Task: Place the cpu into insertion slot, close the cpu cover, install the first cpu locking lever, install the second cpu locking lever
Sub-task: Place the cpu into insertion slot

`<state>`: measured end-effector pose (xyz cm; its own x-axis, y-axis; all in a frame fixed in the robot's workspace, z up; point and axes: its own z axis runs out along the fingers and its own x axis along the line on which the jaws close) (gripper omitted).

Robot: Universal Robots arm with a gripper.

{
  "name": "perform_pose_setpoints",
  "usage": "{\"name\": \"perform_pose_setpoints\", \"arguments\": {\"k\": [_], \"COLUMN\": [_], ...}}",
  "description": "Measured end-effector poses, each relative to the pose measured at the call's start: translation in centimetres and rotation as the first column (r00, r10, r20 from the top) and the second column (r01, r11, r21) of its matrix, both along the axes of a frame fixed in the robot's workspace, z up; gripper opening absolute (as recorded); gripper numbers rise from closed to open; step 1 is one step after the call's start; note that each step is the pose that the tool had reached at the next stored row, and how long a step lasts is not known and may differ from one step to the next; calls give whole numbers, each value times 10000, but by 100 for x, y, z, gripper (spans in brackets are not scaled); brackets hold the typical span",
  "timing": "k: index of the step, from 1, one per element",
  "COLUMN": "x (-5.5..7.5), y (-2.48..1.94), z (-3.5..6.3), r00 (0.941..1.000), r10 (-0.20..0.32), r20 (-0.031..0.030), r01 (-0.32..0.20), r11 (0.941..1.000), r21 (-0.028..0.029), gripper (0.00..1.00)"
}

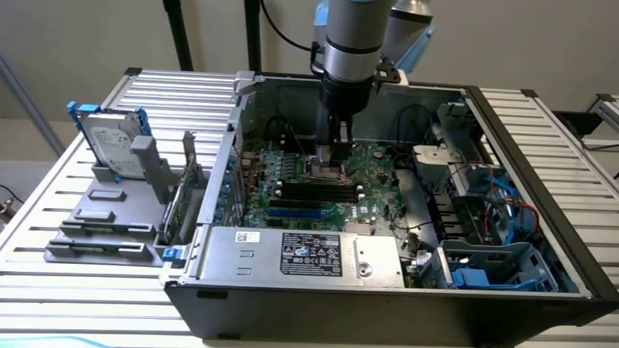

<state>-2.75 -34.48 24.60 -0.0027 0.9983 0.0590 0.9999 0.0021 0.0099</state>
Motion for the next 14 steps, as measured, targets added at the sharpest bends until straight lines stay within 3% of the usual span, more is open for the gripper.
{"name": "perform_pose_setpoints", "arguments": {"k": [14], "x": [-25], "y": [72], "z": [-254], "r00": [10000], "r10": [5], "r20": [1], "r01": [-5], "r11": [10000], "r21": [0], "gripper": [55]}}
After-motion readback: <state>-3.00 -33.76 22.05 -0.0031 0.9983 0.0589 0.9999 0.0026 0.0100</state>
